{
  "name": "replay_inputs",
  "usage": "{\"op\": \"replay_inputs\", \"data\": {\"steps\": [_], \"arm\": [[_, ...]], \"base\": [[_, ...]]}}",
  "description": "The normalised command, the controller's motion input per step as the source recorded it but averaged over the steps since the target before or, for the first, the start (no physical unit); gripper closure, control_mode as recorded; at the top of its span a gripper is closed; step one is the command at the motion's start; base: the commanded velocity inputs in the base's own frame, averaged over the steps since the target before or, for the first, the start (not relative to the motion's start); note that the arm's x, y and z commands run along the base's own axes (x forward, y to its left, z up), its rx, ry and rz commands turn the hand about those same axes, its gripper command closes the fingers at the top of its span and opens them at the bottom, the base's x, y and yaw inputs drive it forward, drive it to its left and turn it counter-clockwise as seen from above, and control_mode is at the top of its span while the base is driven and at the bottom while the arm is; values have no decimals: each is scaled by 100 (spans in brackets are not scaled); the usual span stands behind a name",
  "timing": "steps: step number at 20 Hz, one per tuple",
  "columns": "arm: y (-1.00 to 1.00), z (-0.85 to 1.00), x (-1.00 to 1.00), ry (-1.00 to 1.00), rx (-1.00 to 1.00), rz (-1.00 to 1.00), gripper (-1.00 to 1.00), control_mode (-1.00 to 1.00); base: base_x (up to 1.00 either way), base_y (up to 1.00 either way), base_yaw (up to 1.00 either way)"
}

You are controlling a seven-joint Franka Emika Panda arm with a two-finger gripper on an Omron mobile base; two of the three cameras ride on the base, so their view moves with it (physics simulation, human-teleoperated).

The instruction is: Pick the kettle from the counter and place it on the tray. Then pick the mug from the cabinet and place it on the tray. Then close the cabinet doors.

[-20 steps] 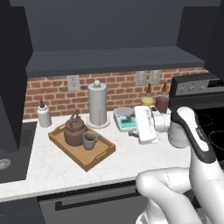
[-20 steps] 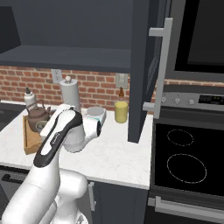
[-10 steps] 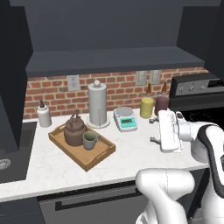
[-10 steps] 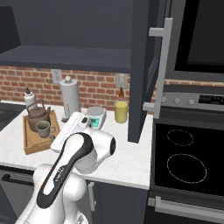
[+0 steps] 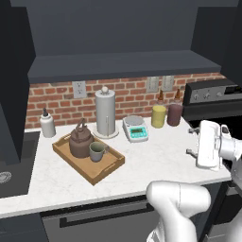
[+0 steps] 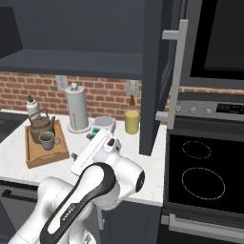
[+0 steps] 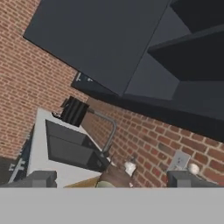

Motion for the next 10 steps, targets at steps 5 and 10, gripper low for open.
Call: {"op": "replay_inputs", "data": {"steps": [5, 10], "arm": [[-67, 14, -6, -9, 0, -14, -100, -100], [-70, 29, 0, -2, 1, -13, -100, -100]], "base": [[0, 0, 0], [0, 0, 0]]}}
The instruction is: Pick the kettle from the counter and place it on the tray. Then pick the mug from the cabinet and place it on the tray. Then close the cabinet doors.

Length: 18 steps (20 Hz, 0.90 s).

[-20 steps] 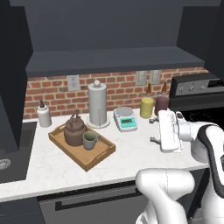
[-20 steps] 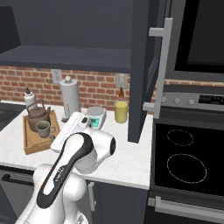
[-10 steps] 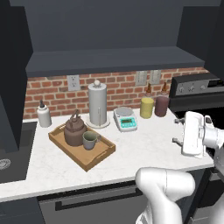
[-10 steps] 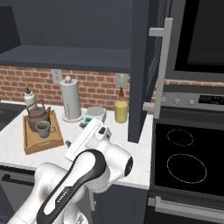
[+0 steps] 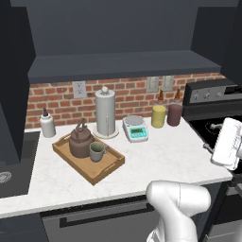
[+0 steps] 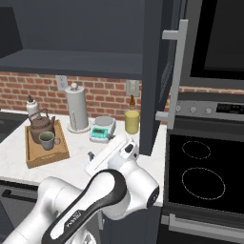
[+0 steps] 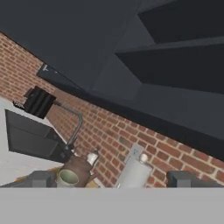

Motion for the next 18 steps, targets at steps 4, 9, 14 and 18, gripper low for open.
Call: {"op": "replay_inputs", "data": {"steps": [4, 9, 14, 18], "arm": [[-61, 13, 0, 0, 2, -10, -100, -100], [-41, 0, -7, -6, 2, -9, -100, -100], [-45, 0, 2, -7, 11, -5, -100, -100], [-47, 0, 8, -6, 14, -1, -100, -100]], "base": [[0, 0, 0], [0, 0, 0], [0, 0, 0], [0, 0, 0]]}}
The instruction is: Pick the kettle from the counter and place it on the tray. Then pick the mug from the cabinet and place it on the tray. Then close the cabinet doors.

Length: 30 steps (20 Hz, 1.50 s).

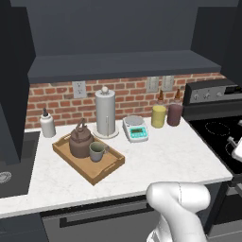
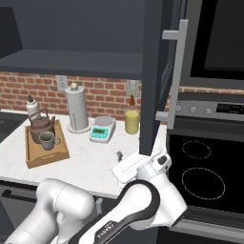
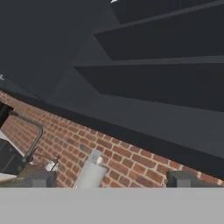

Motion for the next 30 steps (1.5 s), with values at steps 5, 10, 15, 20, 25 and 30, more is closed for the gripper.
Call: {"op": "replay_inputs", "data": {"steps": [5, 10, 15, 20, 25, 30], "arm": [[-34, 4, 14, -5, 13, 0, -100, -100], [-40, 34, 12, -7, 9, 0, -100, -100], [-35, 55, 4, -6, 2, 0, -100, -100], [-24, 63, 0, 0, 0, 0, -100, -100], [-2, 79, -4, -3, -1, 0, -100, -100], [1, 74, -29, -10, -7, 0, -100, -100]], "base": [[0, 0, 0], [0, 0, 0], [0, 0, 0], [0, 0, 0], [0, 0, 0], [0, 0, 0]]}}
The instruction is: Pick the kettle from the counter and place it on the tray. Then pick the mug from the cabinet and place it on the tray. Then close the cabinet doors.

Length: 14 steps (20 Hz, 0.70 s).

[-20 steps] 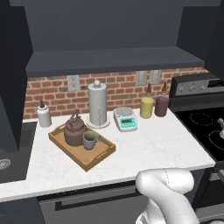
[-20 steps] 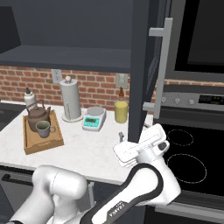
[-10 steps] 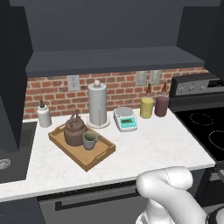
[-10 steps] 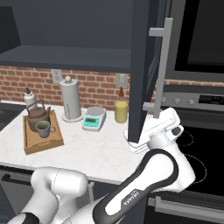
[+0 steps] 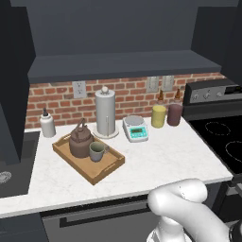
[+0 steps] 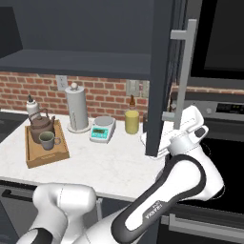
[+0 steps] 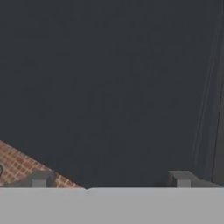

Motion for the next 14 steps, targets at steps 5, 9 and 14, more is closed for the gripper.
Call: {"op": "replay_inputs", "data": {"steps": [5, 9, 14], "arm": [[41, 60, -39, -10, -15, 1, -100, -100], [82, 46, -21, -5, -20, 0, -100, -100], [90, 54, -7, -7, -21, 0, -100, -100]], "base": [[0, 0, 0], [0, 0, 0], [0, 0, 0]]}}
